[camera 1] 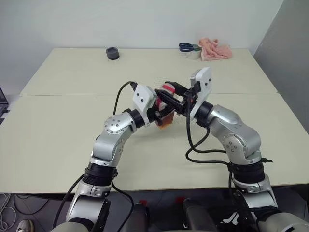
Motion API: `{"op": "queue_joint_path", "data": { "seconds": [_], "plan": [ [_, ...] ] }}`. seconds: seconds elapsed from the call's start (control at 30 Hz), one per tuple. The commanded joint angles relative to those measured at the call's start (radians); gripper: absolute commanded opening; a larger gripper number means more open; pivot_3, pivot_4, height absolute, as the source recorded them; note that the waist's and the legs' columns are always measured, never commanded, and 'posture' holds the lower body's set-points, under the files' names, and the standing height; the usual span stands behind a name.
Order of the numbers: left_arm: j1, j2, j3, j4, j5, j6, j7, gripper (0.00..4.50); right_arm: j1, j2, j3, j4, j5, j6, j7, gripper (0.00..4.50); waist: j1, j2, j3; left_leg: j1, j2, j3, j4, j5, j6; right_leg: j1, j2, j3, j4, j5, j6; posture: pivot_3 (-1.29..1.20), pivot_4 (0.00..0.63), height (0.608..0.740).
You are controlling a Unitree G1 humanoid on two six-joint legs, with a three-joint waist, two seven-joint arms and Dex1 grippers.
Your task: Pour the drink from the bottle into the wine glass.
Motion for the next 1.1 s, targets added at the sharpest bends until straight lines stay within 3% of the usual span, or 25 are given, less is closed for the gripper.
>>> {"op": "queue_joint_path", "data": {
  "seconds": [0.03, 0.17, 0.37, 0.57, 0.8, 0.93, 1.1],
  "plan": [
    [-0.001, -0.005, 0.029, -0.068, -0.022, -0.007, 0.015, 1.72, -0.022, 0.016, -0.039, -0.032, 0.032, -0.011, -0.001, 1.96, 0.0, 0.0, 0.0, 0.0, 0.0, 0.0, 0.0, 0.0, 0.0, 0.0, 0.0, 0.0, 0.0, 0.0, 0.0, 0.0, 0.15, 0.74],
    [0.026, 0.027, 0.033, -0.14, -0.089, 0.045, -0.047, 1.72, -0.086, -0.035, -0.057, -0.017, 0.101, 0.022, 0.116, 1.96, 0.0, 0.0, 0.0, 0.0, 0.0, 0.0, 0.0, 0.0, 0.0, 0.0, 0.0, 0.0, 0.0, 0.0, 0.0, 0.0, 0.15, 0.74],
    [0.038, 0.157, 0.015, -0.323, -0.345, 0.236, -0.284, 1.72, -0.241, -0.105, -0.041, 0.021, 0.335, 0.147, 0.448, 1.96, -0.004, 0.002, 0.003, 0.0, 0.001, 0.0, 0.0, 0.0, 0.0, 0.0, 0.0, -0.001, 0.0, 0.0, 0.0, 0.0, 0.15, 0.74],
    [0.042, 0.297, 0.088, -0.366, -0.443, 0.315, -0.351, 1.72, -0.248, -0.147, -0.027, 0.038, 0.341, 0.189, 0.573, 1.96, -0.007, 0.004, 0.005, -0.001, 0.001, 0.0, 0.0, 0.0, 0.0, 0.001, 0.001, -0.003, 0.0, -0.001, -0.001, 0.0, 0.15, 0.74],
    [0.11, 0.259, 0.131, -0.376, -0.397, 0.293, -0.194, 1.72, -0.132, -0.245, -0.134, -0.043, 0.329, 0.204, 0.461, 4.39, 0.002, 0.004, 0.005, -0.002, 0.0, -0.001, 0.001, 0.0, 0.0, 0.001, 0.0, -0.004, -0.001, -0.001, -0.001, 0.0, 0.15, 0.74],
    [0.137, 0.2, 0.113, -0.377, -0.336, 0.256, -0.093, 1.72, -0.053, -0.258, -0.18, -0.136, 0.322, 0.202, 0.328, 4.49, 0.003, 0.004, 0.005, -0.004, 0.0, -0.002, 0.001, 0.0, 0.0, -0.001, -0.001, -0.004, -0.001, -0.001, -0.001, 0.0, 0.15, 0.74],
    [0.136, 0.122, 0.059, -0.345, -0.235, 0.188, -0.011, 1.72, 0.003, -0.194, -0.11, -0.239, 0.206, 0.156, 0.134, 4.49, 0.001, 0.004, 0.005, -0.005, 0.0, -0.002, 0.001, 0.0, 0.0, -0.001, 0.0, -0.004, -0.001, -0.001, -0.001, 0.0, 0.15, 0.74]
  ]
}}
